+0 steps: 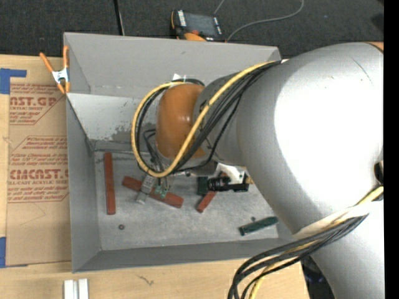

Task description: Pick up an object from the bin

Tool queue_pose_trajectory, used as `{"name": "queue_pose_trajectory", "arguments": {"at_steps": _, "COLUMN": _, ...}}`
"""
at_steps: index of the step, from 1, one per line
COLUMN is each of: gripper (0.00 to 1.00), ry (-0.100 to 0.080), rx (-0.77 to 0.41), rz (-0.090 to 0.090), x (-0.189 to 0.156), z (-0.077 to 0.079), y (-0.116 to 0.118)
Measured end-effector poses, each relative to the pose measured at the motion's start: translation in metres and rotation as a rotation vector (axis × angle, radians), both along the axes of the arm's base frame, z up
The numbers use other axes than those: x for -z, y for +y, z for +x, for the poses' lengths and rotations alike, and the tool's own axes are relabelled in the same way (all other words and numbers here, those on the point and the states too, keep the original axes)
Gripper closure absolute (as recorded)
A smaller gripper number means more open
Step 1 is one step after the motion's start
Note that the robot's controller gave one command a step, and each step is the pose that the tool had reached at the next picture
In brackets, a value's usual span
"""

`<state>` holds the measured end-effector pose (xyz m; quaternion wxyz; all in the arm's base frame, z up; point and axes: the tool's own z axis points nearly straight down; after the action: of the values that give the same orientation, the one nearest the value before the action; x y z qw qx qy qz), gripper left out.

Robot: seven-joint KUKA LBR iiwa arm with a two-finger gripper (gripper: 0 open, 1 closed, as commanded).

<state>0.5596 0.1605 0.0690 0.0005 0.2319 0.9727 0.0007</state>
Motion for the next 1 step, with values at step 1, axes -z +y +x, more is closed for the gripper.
{"name": "queue_pose_trajectory", "arguments": {"at_steps": 1, "gripper": 1.0, "ry": -0.004, "rx": -0.001, "rz": 0.001, "x": -0.0589, "z": 0.0013, "y": 0.0008}}
